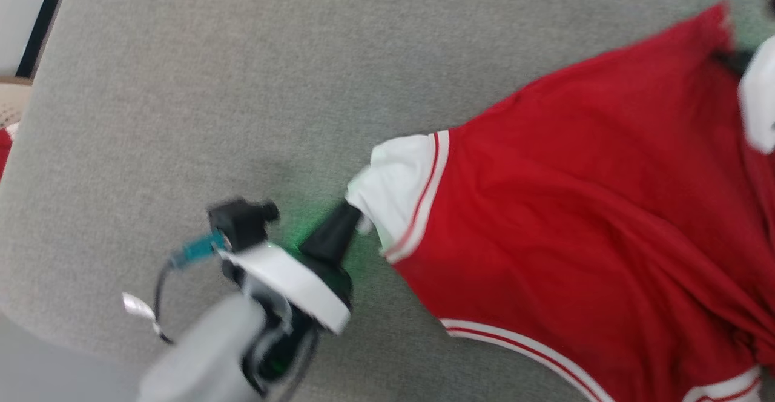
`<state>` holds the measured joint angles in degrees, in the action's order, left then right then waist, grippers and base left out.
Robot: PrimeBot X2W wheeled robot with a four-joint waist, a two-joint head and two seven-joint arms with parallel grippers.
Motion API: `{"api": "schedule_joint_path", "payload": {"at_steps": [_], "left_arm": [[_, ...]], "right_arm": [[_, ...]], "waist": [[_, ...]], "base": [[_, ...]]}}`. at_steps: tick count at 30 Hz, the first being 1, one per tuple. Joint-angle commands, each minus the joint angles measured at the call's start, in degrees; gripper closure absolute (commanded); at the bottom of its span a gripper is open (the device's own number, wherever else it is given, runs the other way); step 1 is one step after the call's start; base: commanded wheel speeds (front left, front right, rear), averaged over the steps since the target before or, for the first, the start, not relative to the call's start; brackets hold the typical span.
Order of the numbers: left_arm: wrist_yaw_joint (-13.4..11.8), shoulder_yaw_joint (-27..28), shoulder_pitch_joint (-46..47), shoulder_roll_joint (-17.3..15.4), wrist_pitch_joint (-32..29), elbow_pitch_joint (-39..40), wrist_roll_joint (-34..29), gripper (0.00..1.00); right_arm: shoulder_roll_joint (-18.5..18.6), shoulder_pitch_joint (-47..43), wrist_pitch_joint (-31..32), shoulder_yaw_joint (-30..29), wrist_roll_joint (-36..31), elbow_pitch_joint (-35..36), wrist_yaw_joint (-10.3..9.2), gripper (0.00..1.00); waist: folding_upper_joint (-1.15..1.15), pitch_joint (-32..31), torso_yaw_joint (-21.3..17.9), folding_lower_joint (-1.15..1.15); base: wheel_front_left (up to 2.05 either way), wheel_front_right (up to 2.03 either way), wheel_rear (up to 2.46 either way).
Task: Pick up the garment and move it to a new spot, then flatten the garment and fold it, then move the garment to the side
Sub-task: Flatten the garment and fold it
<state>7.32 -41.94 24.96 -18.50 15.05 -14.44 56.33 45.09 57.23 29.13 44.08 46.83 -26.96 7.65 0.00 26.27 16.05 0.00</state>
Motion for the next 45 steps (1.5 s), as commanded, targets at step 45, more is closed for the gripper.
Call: {"api": "schedule_joint_path", "payload": {"at_steps": [45], "left_arm": [[0.1, 7.8, 6.1, -7.6, -0.5, -5.5, 26.7, 1.00]], "right_arm": [[-11.2, -9.9, -38.4, -8.2, 2.9, -22.1, -0.31, 1.00]], "waist": [[0.00, -8.1, -14.3, 0.00]], "base": [[0.00, 0.00, 0.00]]}}
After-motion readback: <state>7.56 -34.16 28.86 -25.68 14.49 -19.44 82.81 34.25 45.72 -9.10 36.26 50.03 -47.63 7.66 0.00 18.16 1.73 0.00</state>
